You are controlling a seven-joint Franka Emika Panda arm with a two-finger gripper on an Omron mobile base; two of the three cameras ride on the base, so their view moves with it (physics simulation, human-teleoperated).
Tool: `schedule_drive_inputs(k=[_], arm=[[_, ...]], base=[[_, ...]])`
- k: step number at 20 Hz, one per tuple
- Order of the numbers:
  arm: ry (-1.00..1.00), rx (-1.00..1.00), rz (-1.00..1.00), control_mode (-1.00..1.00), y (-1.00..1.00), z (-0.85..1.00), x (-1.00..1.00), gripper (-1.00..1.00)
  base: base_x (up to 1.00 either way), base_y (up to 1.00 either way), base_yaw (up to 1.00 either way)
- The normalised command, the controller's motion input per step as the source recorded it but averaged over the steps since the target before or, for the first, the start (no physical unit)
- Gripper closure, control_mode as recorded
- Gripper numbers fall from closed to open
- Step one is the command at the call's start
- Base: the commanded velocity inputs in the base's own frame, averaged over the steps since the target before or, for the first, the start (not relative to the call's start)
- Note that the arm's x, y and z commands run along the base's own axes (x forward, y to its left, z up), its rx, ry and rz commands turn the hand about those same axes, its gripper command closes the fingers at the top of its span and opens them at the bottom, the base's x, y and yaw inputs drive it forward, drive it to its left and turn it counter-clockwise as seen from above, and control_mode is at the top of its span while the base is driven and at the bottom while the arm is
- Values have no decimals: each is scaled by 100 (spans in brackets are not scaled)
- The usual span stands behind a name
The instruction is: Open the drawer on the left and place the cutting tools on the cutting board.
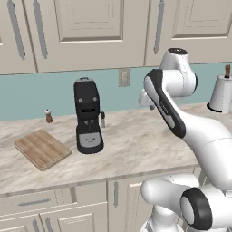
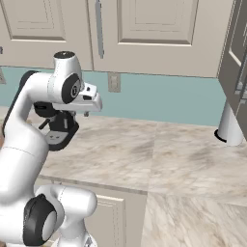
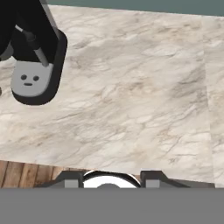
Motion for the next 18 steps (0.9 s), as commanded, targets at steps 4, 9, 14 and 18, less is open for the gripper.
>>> schedule_drive_inputs(k=[4,9,14,18], arm=[[0,0,0,-100,0,0,-4,-100],[0,-5,7,-100,57,-5,-37,-100],[0,-25,20,-100,100,-22,-41,-100],[2,-32,23,-100,100,-32,-33,-100]], base=[[0,0,0],[0,0,0],[0,0,0],[0,0,0]])
